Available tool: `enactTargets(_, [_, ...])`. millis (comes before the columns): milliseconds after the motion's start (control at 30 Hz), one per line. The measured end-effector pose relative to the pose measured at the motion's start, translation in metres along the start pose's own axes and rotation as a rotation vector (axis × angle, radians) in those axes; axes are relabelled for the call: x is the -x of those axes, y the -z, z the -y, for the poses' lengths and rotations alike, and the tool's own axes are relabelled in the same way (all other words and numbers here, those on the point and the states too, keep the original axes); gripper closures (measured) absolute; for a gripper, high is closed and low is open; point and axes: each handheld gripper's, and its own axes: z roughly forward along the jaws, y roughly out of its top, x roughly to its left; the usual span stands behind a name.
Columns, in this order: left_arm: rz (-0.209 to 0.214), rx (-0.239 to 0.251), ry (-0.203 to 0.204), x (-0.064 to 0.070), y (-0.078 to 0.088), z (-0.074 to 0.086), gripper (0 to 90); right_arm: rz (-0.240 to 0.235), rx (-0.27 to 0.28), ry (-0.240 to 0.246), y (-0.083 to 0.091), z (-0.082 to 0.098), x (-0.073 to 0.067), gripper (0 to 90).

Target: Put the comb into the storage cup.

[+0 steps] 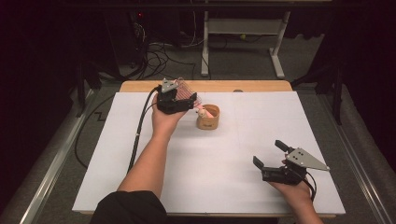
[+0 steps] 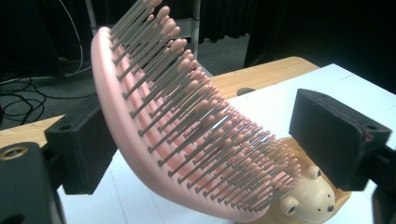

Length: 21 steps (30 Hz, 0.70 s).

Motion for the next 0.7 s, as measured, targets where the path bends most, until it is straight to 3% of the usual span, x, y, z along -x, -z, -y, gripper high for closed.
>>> enactTargets(200, [0.007, 0.004, 0.002, -0.0009, 0.0009, -0.0004, 8.6, 0.001, 0.002, 0.002, 0.0003, -0.0003, -0.0001, 0.0])
enactTargets(400, [0.017, 0.005, 0.011, -0.0025, 0.0013, -0.0005, 0.0, -0.001, -0.003, 0.001, -0.0002, -0.0001, -0.0004, 0.0])
enactTargets(700, [0.026, 0.014, 0.013, -0.0026, 0.0042, 0.0009, 0.0, 0.0, -0.003, 0.004, -0.0007, -0.0003, -0.0007, 0.0])
